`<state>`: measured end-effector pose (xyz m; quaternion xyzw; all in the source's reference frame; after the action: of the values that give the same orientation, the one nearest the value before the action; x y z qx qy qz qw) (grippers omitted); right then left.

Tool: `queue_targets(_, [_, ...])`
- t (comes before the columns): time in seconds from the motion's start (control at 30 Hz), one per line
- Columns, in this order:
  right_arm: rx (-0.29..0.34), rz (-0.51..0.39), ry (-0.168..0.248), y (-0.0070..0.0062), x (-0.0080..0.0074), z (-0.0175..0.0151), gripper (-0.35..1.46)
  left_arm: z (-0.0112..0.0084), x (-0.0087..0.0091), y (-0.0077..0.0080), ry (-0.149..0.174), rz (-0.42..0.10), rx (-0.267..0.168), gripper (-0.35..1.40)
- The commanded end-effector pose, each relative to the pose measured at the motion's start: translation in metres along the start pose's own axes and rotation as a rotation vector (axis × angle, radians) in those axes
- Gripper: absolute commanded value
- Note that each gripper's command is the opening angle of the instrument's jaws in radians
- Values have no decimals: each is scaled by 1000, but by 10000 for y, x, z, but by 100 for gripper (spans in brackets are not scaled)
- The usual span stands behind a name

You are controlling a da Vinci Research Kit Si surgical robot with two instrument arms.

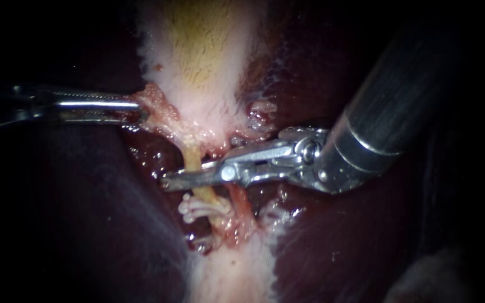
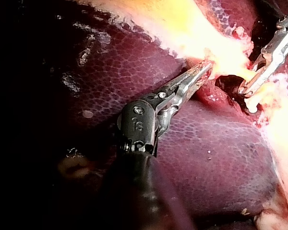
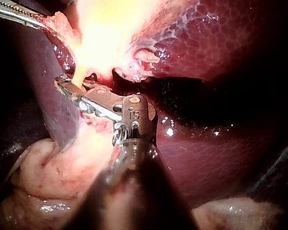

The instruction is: Going back third clip left tube

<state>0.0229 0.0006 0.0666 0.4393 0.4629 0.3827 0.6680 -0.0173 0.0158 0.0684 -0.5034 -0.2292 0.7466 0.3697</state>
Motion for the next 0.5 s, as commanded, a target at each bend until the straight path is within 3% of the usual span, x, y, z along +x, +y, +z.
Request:
queue_targets(0.03, [0, 0, 0, 0, 0, 0, -35, 0, 0, 0, 0, 0, 0, -35])
queue_targets(0.1, [-2, -6, -2, 1, 0, 1, -35, -1, -1, 1, 0, 0, -1, -35])
queue_targets(0.23, [60, -42, 2, 2, -1, 8, 36, -2, -1, 1, 0, 1, -1, -35])
queue_targets(0.33, [83, -45, 24, 3, -3, 15, 46, -2, -2, 1, 0, 1, -1, -35])
queue_targets(0.5, [85, -54, 22, 8, -14, 21, 47, -3, -3, 1, 0, 1, -1, -35])
